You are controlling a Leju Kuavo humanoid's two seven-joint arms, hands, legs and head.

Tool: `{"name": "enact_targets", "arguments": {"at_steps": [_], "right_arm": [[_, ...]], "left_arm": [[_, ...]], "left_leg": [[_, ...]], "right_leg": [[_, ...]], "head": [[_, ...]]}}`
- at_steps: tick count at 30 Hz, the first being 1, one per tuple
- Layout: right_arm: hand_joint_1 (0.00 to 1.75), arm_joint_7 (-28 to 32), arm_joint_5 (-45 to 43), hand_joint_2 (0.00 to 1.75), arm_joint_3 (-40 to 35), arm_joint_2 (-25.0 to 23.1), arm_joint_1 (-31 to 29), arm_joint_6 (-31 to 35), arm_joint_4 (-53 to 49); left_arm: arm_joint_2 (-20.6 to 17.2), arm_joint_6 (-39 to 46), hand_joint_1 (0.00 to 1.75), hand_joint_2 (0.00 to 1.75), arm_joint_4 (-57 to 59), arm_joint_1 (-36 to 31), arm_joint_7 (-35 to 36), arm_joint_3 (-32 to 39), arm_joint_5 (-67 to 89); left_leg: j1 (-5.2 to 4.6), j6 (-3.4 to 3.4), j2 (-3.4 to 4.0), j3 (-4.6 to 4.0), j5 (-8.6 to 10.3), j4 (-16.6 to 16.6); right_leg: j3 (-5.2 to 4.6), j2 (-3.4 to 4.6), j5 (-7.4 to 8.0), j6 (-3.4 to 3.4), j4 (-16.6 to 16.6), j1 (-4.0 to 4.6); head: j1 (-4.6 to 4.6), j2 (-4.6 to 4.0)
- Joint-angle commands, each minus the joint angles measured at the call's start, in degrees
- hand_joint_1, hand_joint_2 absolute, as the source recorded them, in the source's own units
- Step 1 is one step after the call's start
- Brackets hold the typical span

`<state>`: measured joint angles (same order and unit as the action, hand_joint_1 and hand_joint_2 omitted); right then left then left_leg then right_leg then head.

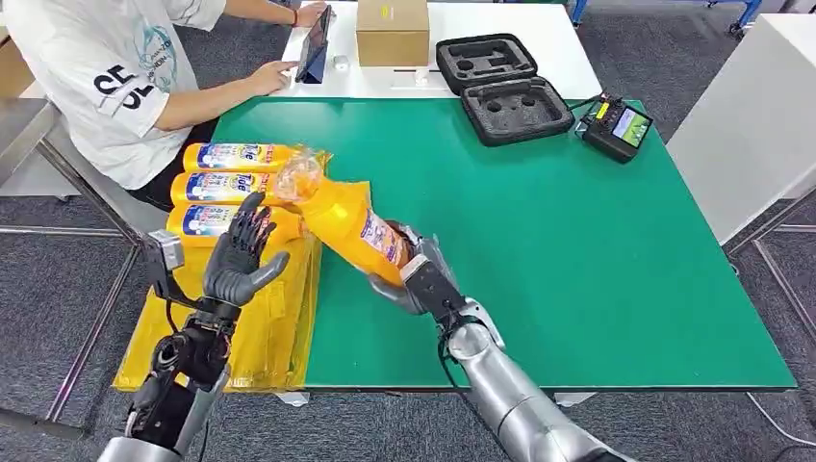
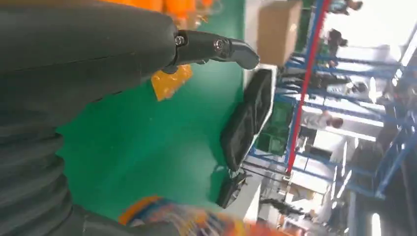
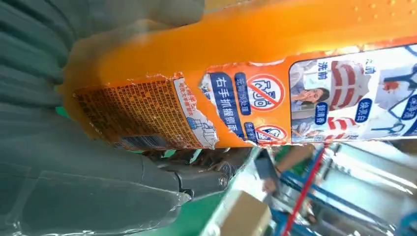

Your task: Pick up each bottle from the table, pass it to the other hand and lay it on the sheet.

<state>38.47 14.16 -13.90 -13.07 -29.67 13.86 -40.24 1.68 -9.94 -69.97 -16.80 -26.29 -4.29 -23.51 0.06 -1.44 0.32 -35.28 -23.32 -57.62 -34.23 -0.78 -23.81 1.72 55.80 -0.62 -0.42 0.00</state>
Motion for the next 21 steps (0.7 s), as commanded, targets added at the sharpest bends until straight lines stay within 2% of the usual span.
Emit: {"name": "enact_targets", "arguments": {"at_steps": [1,11,18,21], "right_arm": [[1.75,-0.81,-0.85,1.75,-1.48,-0.99,-3.62,0.38,8.12],[1.75,-0.78,-1.39,1.75,-0.80,-1.08,-4.70,0.23,7.67],[1.75,-1.31,0.63,1.75,-2.42,-1.66,-4.16,0.93,7.72],[1.75,-1.44,1.96,1.75,-3.80,-2.46,-3.71,1.14,7.85]], "left_arm": [[0.18,-1.55,0.00,1.75,-3.21,0.71,1.27,-6.21,1.83],[0.23,-9.29,0.00,1.75,1.77,0.44,7.94,-12.05,-2.38],[1.27,-8.59,0.00,1.75,4.19,-0.41,7.32,-15.44,-0.86],[2.54,-5.21,0.00,1.75,5.99,-2.49,6.57,-16.25,-0.11]], "left_leg": [[0.03,0.05,0.00,0.09,-0.05,0.00],[0.03,0.08,-0.05,0.18,-0.08,0.00],[0.01,0.06,-0.07,0.16,-0.05,0.03],[0.02,0.06,-0.06,0.15,-0.06,0.00]], "right_leg": [[0.09,0.04,-0.04,-0.04,-0.01,0.02],[0.18,0.03,-0.08,-0.06,0.00,0.02],[0.16,-0.01,-0.07,-0.05,-0.01,0.00],[0.14,0.01,-0.07,-0.05,0.00,0.01]], "head": [[0.00,0.00],[-0.02,0.00],[-0.02,0.00],[-0.02,0.00]]}}
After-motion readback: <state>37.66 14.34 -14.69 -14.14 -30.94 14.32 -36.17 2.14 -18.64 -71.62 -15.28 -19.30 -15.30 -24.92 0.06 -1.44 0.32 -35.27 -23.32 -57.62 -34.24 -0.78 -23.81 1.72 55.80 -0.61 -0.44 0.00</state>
